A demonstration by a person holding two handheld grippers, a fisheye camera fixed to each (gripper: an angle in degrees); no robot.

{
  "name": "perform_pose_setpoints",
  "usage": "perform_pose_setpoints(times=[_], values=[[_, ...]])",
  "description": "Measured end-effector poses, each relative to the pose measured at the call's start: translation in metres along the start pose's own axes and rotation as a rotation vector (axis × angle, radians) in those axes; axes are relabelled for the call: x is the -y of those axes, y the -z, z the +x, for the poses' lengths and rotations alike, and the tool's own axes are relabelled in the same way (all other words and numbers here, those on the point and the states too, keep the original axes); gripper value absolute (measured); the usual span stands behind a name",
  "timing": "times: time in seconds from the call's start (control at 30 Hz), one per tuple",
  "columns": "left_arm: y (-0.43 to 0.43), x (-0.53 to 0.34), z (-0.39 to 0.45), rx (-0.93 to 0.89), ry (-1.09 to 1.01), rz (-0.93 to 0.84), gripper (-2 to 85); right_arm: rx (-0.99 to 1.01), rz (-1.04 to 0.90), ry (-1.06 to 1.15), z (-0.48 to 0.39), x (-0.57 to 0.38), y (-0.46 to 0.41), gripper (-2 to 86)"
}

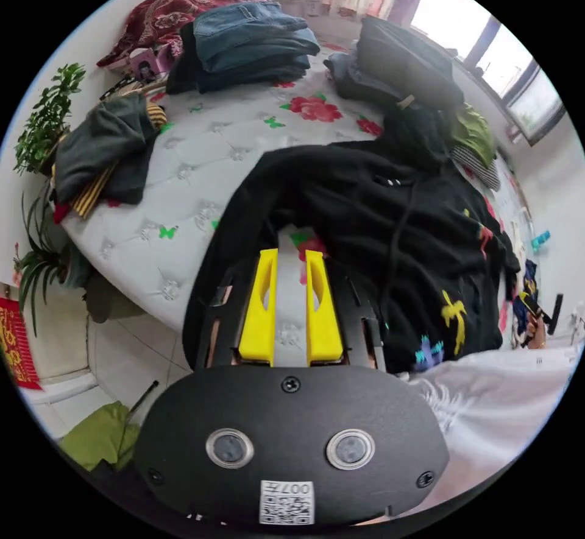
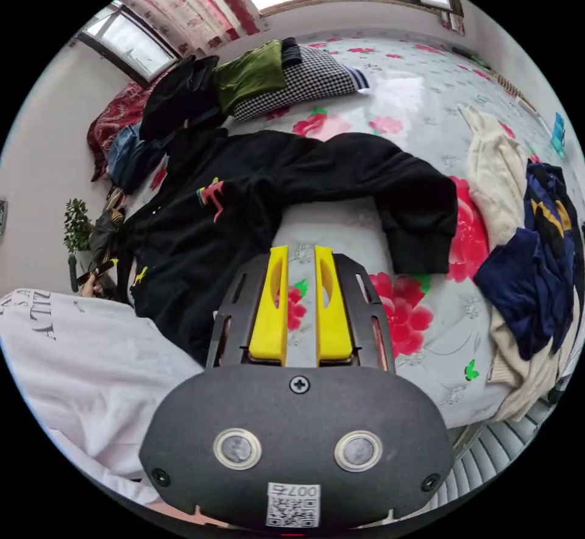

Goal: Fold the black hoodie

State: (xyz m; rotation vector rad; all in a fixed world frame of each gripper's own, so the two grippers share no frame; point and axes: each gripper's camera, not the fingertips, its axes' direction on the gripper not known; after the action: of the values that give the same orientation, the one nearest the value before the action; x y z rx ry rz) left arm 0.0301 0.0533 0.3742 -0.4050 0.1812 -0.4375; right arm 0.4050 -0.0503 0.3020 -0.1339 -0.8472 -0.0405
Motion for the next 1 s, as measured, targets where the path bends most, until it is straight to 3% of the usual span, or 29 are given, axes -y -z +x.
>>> perform_pose_setpoints(times=[0.17, 0.33, 0.47, 0.53, 0.73, 0.8, 0.9, 1.0], values=[[-0.015, -0.101, 0.031, -0.113, -0.221, -0.176, 10.6, 0.062, -0.125, 0.203, -0.015, -0.069, -0.018, 6.5], [-0.037, -0.15, 0.054, -0.186, -0.294, -0.251, 13.6, 0.102, -0.203, 0.374, -0.024, -0.088, -0.036, 5.1], [-0.045, -0.153, 0.087, -0.147, -0.372, -0.24, 2.4, 0.197, -0.338, 0.369, -0.017, -0.075, -0.046, 1.4], [-0.036, -0.139, 0.096, -0.156, -0.388, -0.158, 0.0, 0.279, -0.27, 0.383, -0.011, -0.062, -0.029, 0.6], [-0.03, -0.067, 0.107, -0.223, -0.278, -0.099, -0.9, 0.53, 0.129, 0.105, 0.024, -0.009, 0.022, -0.1], [-0.018, -0.056, 0.107, -0.233, -0.208, -0.029, -0.7, 0.5, 0.313, -0.157, 0.049, -0.009, 0.039, -0.2], [0.003, -0.072, 0.094, -0.119, -0.103, 0.088, -0.1, 0.354, 0.341, -0.424, 0.091, -0.028, 0.04, -0.3], [0.008, -0.113, 0.072, -0.08, -0.088, 0.111, 1.7, 0.194, 0.237, -0.48, 0.13, -0.053, 0.03, -0.3]])
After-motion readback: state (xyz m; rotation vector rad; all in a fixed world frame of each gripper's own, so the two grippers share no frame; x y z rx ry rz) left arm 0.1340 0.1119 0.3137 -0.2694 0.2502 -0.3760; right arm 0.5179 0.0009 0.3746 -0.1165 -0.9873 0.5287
